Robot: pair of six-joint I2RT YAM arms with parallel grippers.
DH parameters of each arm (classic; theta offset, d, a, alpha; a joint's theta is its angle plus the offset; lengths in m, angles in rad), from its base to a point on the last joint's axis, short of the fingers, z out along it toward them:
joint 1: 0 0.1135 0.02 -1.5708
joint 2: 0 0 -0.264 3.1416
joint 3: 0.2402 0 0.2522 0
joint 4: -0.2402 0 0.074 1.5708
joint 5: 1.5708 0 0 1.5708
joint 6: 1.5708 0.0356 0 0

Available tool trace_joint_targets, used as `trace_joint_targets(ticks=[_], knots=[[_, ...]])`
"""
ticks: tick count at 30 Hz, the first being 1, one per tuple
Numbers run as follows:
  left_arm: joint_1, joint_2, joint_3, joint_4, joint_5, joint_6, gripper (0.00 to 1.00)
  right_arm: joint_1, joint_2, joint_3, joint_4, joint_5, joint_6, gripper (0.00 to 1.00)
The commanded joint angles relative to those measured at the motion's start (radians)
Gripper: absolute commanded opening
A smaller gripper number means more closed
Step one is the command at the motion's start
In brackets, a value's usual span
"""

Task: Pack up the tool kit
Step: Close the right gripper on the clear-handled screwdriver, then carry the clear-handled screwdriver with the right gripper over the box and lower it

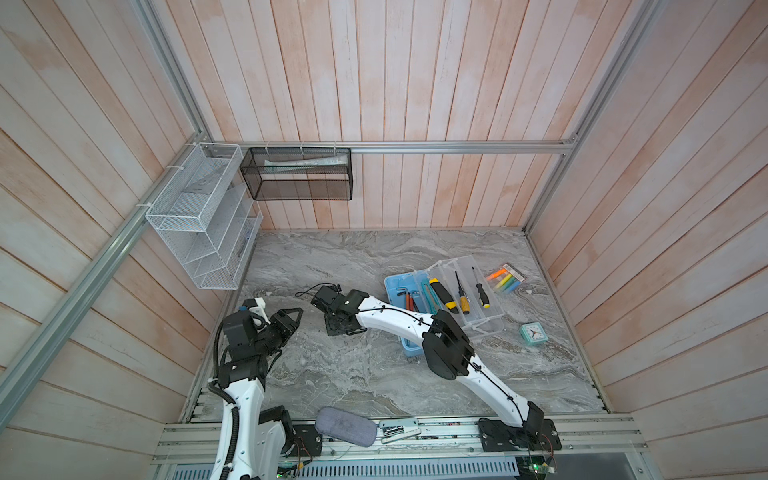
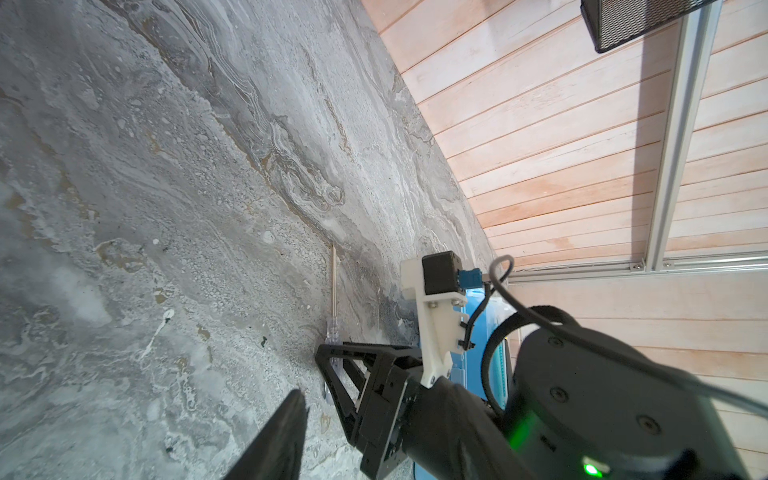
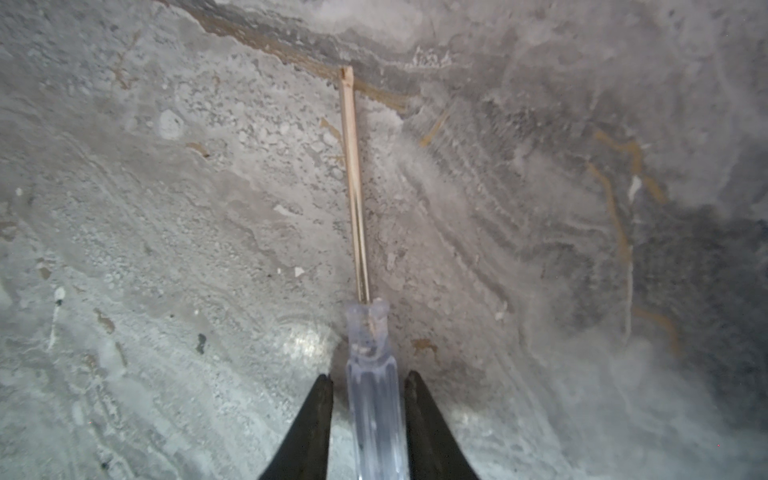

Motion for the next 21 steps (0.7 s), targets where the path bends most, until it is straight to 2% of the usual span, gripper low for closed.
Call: trace_joint_targets(ticks=[1,3,5,8,16,21], knots=[[0.004,-0.01,-0.013,0.024,0.019,-0.006,0.57,0.006,0.041,0.019,-0.043,0.017,-0.031,0.25],[0.004,-0.011,-0.014,0.026,0.019,-0.008,0.57,0.005,0.041,0.011,-0.043,0.016,-0.036,0.22],[0.004,-0.011,-0.016,0.031,0.016,-0.01,0.57,0.0,0.04,0.006,-0.045,0.012,-0.035,0.1],[0.004,-0.007,-0.021,0.042,0.014,-0.012,0.57,-0.004,0.031,-0.016,-0.03,0.014,-0.047,0.0],[-0.012,-0.005,-0.024,0.061,0.008,-0.014,0.57,-0.012,-0.049,-0.114,0.036,-0.014,-0.147,0.0],[-0.137,0.004,0.015,0.052,-0.119,-0.021,0.57,-0.025,-0.272,-0.381,0.218,-0.05,-0.231,0.0]])
